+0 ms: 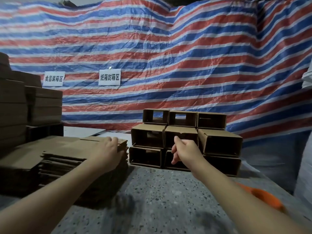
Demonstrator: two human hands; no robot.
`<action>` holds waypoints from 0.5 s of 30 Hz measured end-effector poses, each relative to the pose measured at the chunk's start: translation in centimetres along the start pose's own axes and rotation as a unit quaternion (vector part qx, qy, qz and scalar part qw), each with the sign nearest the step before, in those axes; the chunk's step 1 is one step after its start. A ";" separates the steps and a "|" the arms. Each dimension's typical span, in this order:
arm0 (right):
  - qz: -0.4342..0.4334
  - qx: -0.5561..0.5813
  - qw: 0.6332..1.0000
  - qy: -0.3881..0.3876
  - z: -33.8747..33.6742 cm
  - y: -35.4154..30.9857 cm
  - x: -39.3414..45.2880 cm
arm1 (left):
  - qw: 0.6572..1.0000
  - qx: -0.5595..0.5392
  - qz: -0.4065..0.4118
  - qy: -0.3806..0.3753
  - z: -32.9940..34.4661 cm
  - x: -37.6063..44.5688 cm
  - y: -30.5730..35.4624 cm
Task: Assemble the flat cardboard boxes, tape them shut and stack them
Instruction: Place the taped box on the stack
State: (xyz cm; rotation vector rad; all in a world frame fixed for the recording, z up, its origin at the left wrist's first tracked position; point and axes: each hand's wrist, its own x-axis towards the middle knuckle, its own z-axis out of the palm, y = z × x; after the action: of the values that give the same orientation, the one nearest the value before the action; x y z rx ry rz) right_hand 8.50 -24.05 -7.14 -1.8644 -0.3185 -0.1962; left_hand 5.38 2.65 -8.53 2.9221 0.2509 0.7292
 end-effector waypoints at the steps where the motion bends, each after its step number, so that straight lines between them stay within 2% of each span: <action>1: 0.003 -0.008 1.000 -0.006 0.2 0.3 0.0 | 0.998 0.053 -0.022 -0.006 0.3 -0.1 -1.0; 3: 0.010 -0.018 1.000 -0.014 0.5 0.9 0.0 | 0.989 0.127 -0.066 -0.029 1.0 -0.4 -2.7; 6: 0.018 -0.025 0.999 -0.020 0.7 1.5 0.2 | 0.984 0.142 -0.089 -0.052 2.0 -1.2 -3.9; 12: 0.029 -0.039 0.998 -0.027 1.0 2.3 0.5 | 0.990 0.119 -0.076 0.011 2.3 -1.9 -3.8; 15: 0.027 -0.044 0.998 -0.031 1.1 2.5 0.6 | 0.992 0.112 -0.044 0.034 1.2 -2.6 -3.3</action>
State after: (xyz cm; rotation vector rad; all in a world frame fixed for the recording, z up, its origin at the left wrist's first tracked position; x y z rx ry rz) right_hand 9.87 -23.62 -9.54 -1.9663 -0.3049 -0.1174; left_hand 3.23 5.28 -11.29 3.0728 0.4955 0.8389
